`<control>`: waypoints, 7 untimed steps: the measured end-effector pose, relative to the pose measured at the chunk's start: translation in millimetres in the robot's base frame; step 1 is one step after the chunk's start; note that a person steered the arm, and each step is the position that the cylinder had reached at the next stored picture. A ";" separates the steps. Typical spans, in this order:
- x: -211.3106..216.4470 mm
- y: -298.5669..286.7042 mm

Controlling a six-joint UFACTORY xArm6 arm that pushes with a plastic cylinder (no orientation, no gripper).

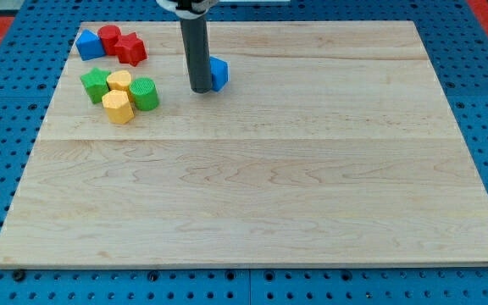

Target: Move the blue cube to the red star

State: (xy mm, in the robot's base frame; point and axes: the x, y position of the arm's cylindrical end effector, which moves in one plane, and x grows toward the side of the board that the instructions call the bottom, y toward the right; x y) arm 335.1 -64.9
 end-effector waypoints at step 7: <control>-53.8 69.7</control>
